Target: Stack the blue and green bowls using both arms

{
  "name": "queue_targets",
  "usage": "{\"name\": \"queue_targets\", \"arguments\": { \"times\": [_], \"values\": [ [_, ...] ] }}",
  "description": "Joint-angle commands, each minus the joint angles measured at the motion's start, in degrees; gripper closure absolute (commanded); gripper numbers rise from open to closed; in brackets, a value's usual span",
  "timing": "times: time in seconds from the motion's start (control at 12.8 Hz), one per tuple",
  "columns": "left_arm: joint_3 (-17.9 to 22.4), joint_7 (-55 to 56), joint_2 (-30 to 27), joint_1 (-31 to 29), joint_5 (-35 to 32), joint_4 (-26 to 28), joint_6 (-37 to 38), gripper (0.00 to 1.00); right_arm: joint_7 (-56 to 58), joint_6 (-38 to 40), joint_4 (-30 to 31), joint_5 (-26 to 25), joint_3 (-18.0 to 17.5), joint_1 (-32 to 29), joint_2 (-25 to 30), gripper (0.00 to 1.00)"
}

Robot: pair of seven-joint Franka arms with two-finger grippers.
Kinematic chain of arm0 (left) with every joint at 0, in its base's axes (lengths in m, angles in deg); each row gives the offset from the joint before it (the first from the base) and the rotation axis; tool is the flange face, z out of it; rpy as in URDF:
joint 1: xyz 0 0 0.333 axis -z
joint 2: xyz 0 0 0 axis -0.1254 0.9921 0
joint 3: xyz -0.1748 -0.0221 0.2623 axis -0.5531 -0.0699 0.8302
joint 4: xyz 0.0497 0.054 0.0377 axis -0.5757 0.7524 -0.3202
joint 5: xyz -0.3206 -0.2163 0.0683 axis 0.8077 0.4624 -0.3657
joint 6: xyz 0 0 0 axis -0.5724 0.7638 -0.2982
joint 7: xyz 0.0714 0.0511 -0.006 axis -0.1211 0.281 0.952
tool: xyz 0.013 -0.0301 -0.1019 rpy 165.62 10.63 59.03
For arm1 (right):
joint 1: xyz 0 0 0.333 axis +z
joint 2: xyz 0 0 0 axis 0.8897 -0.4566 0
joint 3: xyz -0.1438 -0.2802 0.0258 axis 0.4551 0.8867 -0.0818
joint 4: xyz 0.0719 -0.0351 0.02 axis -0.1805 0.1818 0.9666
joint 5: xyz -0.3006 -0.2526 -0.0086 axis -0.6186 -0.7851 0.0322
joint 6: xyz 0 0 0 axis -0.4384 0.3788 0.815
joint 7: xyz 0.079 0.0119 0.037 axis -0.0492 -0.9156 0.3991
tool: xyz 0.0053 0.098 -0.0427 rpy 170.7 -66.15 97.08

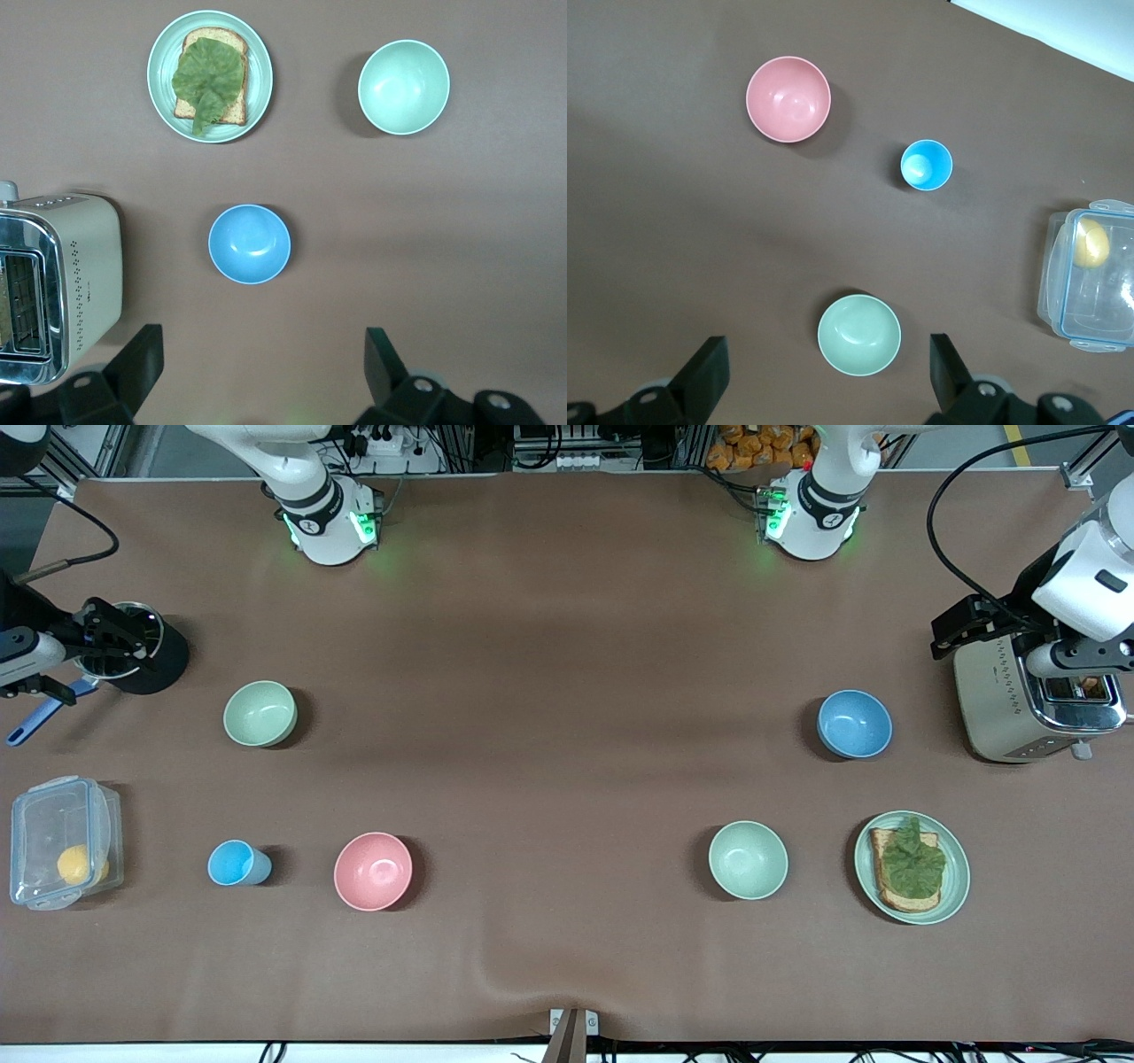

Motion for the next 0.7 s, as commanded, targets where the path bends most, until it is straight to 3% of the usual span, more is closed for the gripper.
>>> {"name": "queue_targets", "arguments": {
  "times": [0.0,0.31,0.62],
  "values": [
    [0.26,-1.11,-0.46,-0.30,1.11,-0.08,-0.26,0.00,-0.64,0.06,0.89,-0.03,-0.55,-0.60,1.04,0.00],
    [0.27,-1.71,-0.37,-2.13,0.31,0.00,-0.17,0.00,-0.64,0.15,0.62,-0.03,-0.55,-0.34,-0.44,0.00],
    [-0.26,-3.47,3.92,-3.99,-3.00,0.79,3.09,0.00,-0.63,0.15,0.53,-0.03,-0.55,-1.13,-2.91,0.00]
  ]
}}
